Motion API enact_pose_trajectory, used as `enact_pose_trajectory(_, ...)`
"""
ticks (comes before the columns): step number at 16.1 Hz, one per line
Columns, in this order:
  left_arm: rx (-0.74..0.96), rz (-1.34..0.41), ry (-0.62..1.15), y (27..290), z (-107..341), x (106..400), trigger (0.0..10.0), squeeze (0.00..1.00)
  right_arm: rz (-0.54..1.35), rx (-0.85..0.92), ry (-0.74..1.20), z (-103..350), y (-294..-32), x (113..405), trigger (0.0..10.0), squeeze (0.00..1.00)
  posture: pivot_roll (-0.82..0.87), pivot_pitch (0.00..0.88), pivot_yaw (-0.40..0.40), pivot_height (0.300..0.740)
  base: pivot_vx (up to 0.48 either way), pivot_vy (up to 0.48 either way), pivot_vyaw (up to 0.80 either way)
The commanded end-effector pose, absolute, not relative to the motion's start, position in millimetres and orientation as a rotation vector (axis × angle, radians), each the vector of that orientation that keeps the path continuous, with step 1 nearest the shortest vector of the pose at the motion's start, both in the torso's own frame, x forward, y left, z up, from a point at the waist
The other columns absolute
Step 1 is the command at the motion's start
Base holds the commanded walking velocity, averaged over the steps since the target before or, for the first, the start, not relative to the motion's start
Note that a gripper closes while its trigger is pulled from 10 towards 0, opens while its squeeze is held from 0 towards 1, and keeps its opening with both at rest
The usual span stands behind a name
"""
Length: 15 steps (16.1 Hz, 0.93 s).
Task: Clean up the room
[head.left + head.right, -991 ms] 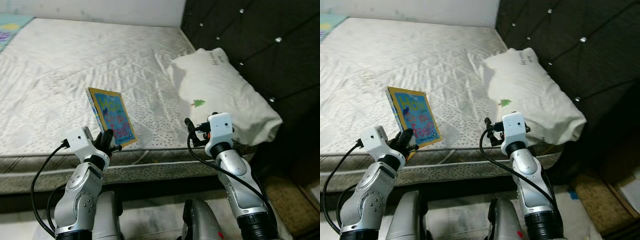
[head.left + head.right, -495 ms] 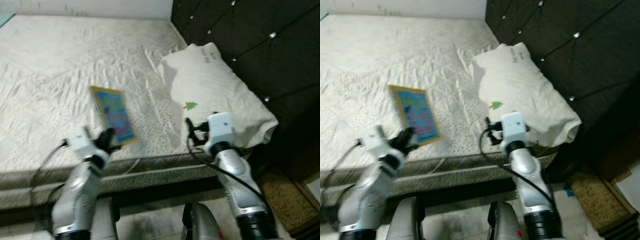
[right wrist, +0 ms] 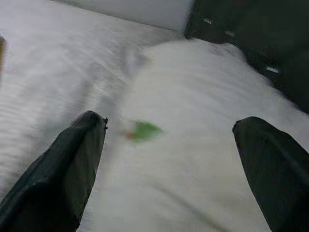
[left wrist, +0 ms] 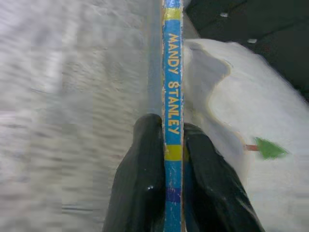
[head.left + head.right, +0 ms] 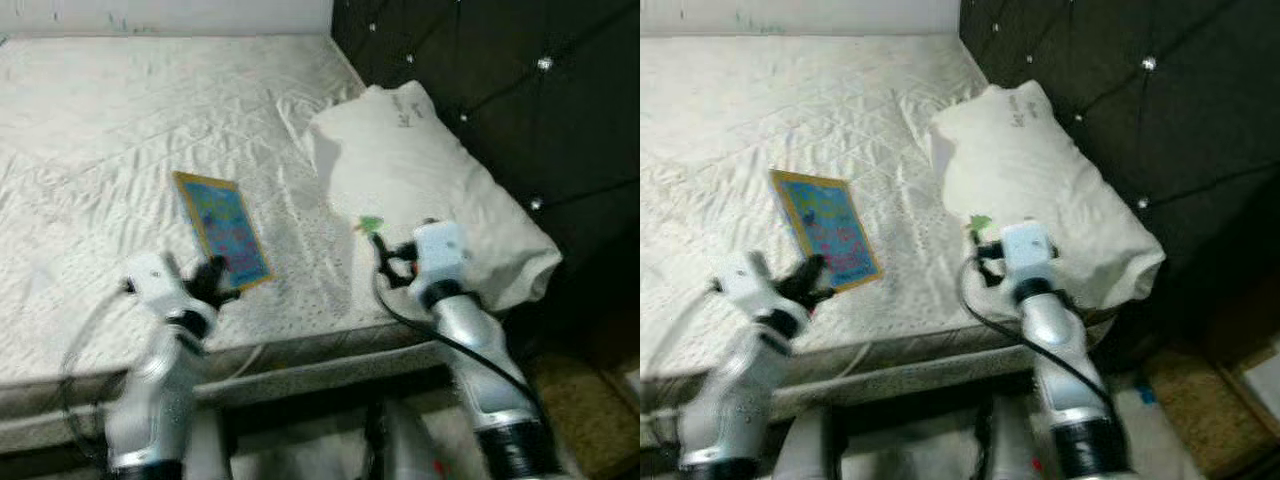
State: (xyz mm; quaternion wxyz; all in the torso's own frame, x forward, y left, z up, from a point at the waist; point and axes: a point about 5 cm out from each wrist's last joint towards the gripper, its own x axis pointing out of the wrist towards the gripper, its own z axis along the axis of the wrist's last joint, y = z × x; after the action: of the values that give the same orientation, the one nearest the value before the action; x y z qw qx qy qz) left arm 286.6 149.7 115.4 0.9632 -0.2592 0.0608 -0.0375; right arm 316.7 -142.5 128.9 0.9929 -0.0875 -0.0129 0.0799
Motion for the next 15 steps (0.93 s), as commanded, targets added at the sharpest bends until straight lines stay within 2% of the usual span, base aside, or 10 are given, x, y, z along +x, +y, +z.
enact_pose_trajectory(1,-0.520,-0.095,0.081,150.0,125.6,288.8,10.0,0.00,0.167,-0.164,-0.048,134.2,-137.9,318.4,10.0,0.00,0.01,0.059,-0.072,0.554,0.000,0.000,0.00)
enact_pose_trajectory(5,-0.532,-0.117,0.074,147.9,125.5,290.9,10.0,0.00,0.170,-0.168,-0.049,133.8,-137.5,318.6,10.0,0.00,0.01,0.057,-0.073,0.554,0.203,0.000,0.00)
enact_pose_trajectory(10,-0.625,-0.110,0.152,142.1,116.7,313.7,10.0,0.00,0.158,-0.169,-0.046,133.8,-139.3,316.3,10.0,0.00,0.00,0.066,-0.086,0.554,0.000,0.000,0.00)
enact_pose_trajectory(13,-0.639,-0.230,0.284,103.4,104.6,313.5,10.0,0.00,0.132,-0.196,-0.046,135.6,-150.3,314.2,10.0,0.00,-0.03,0.076,-0.094,0.554,0.000,0.000,0.00)
enact_pose_trajectory(15,-0.655,-0.257,0.326,92.6,102.4,314.4,10.0,0.00,0.127,-0.212,-0.039,135.0,-156.2,309.3,10.0,0.00,-0.04,0.081,-0.099,0.554,0.000,0.000,0.00)
